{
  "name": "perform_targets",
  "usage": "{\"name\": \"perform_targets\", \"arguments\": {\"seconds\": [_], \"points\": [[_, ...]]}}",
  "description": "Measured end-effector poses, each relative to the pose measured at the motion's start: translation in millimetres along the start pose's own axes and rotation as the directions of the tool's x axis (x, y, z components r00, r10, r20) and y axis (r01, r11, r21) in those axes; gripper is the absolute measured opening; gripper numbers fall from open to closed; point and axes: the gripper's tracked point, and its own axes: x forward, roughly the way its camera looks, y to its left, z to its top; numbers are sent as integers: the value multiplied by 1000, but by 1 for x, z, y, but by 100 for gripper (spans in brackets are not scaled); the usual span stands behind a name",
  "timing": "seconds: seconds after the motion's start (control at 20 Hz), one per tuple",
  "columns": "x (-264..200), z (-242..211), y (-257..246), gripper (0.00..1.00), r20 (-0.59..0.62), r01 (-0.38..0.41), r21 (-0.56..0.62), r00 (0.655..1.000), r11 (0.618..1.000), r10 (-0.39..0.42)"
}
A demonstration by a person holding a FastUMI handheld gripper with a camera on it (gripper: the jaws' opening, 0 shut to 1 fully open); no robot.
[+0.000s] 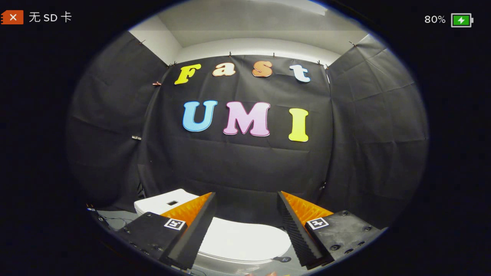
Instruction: Open the toilet lid.
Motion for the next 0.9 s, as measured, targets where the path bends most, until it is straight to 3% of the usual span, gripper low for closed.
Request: {"name": "perform_targets", "arguments": {"seconds": [0.3,0.6,0.9], "points": [[8,-70,-22,99,-74,-36,93,996,995,43],[20,-141,-70,99,-162,17,172,987,985,11],[30,-210,-117,99,-285,91,296,958,951,-3]]}}
